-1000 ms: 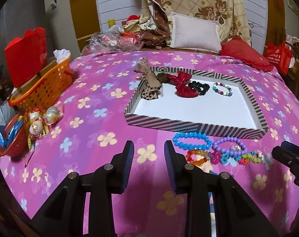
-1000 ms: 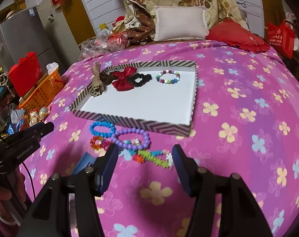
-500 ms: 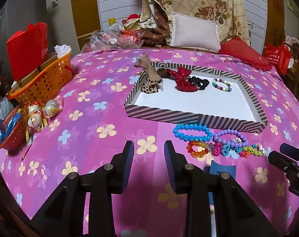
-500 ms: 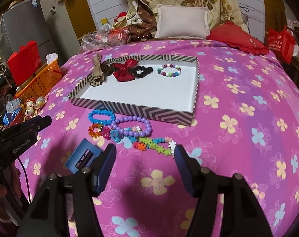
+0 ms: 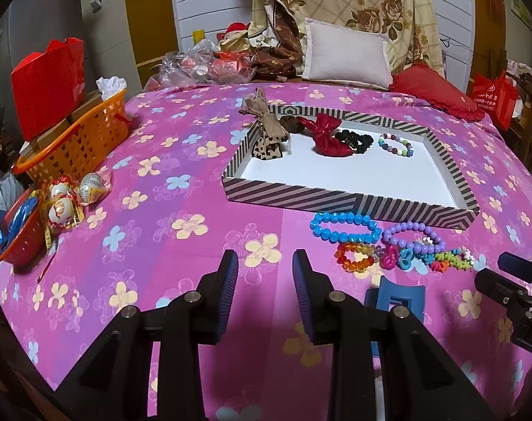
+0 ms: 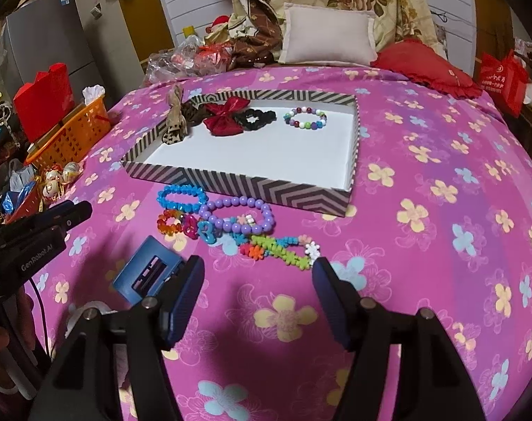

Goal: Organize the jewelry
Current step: 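Withdraw both open tools from the box toward the remaining bracelets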

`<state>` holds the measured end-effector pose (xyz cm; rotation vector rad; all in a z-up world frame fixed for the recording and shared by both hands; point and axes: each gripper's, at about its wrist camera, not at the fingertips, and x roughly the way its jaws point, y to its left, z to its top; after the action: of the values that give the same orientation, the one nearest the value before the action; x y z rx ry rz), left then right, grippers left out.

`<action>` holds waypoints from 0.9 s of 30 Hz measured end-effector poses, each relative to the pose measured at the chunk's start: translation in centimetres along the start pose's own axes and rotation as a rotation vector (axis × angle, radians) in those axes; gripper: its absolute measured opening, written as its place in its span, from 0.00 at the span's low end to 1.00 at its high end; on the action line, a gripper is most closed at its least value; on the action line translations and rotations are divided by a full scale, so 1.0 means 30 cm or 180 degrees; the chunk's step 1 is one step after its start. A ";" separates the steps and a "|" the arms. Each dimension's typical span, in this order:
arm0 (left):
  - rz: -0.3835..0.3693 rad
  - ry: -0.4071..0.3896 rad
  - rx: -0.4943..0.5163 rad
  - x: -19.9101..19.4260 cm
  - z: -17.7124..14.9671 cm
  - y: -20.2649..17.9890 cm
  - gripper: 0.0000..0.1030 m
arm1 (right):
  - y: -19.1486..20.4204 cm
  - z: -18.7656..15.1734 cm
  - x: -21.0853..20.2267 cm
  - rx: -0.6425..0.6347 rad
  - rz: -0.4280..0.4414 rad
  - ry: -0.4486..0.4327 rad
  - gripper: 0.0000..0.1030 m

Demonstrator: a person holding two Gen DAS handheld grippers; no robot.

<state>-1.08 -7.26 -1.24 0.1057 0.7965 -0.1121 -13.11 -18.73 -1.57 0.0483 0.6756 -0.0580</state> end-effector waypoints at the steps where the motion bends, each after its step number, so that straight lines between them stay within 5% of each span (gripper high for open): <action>1: -0.0006 0.0006 -0.0003 -0.001 0.000 0.001 0.28 | -0.002 -0.001 0.001 -0.0001 -0.0011 0.0003 0.65; 27: -0.0222 0.0205 -0.0155 0.071 -0.013 0.020 0.30 | -0.032 -0.009 0.050 0.0017 -0.0060 0.0083 0.66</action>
<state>0.21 -6.75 -3.00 0.0357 0.8670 -0.1558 -12.16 -19.74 -2.74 0.0477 0.7019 -0.0775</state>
